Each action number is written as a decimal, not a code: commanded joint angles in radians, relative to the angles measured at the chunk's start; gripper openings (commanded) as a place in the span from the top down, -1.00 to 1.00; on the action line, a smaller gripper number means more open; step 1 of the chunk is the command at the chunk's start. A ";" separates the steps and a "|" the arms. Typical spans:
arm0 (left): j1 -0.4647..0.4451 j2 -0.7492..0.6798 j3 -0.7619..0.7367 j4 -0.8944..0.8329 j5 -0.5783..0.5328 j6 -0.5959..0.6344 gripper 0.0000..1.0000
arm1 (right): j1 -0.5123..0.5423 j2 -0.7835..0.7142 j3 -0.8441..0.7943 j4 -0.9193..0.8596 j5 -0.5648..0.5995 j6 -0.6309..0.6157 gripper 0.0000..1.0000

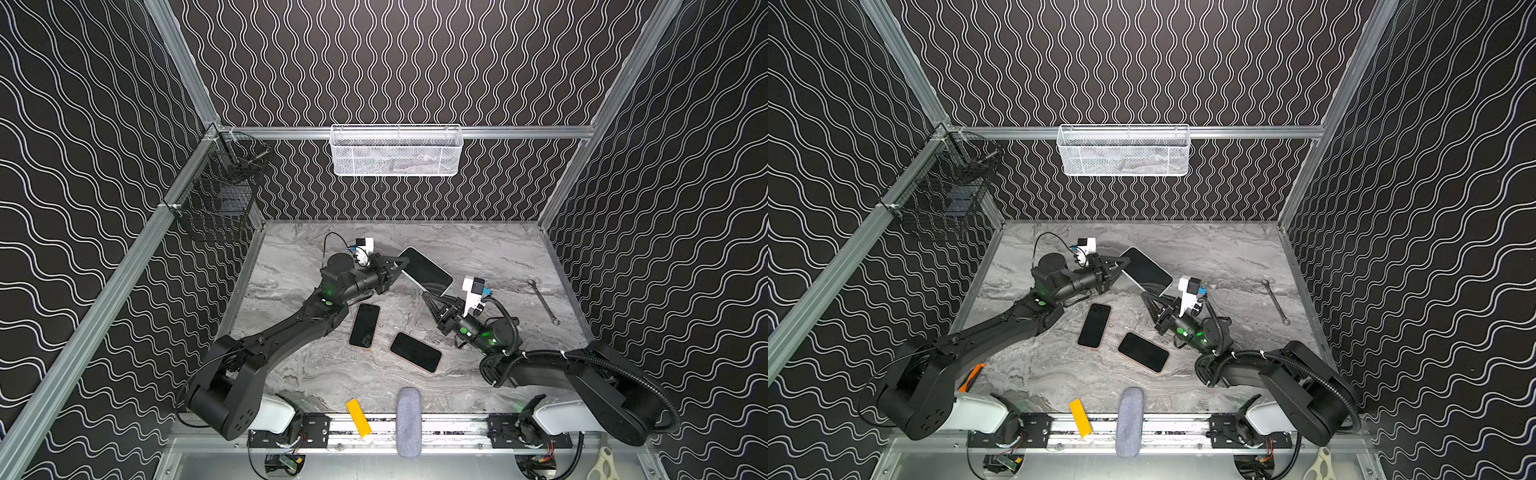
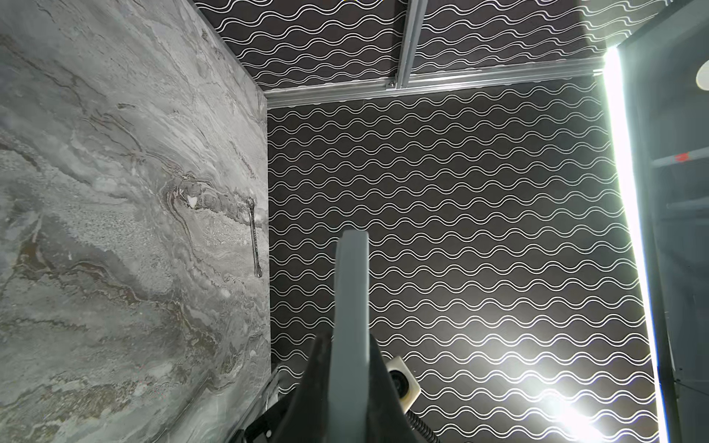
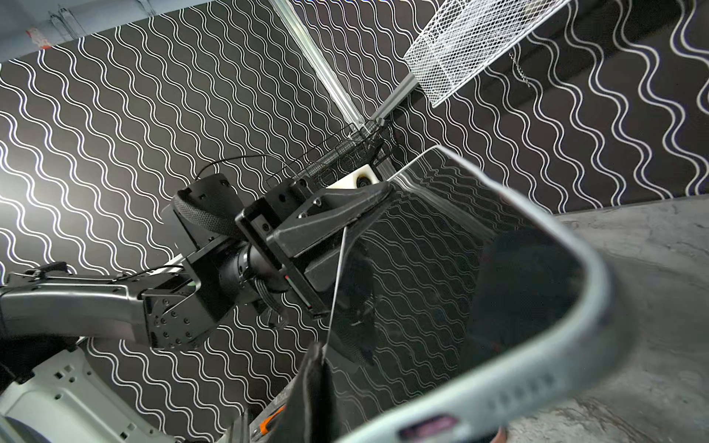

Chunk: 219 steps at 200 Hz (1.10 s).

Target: Take the phone out of the phone case

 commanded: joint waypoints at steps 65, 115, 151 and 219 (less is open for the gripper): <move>0.002 -0.003 0.025 0.226 -0.033 -0.155 1.00 | 0.021 0.033 -0.022 -0.235 0.152 -0.159 0.79; -0.001 0.010 0.035 0.245 -0.027 -0.168 1.00 | 0.046 0.051 -0.013 -0.261 0.201 -0.183 0.78; -0.003 0.022 0.036 0.259 -0.027 -0.176 1.00 | 0.054 0.070 -0.005 -0.260 0.197 -0.186 0.77; -0.006 0.030 0.039 0.276 -0.031 -0.160 1.00 | 0.056 0.097 -0.020 -0.197 0.168 -0.154 0.75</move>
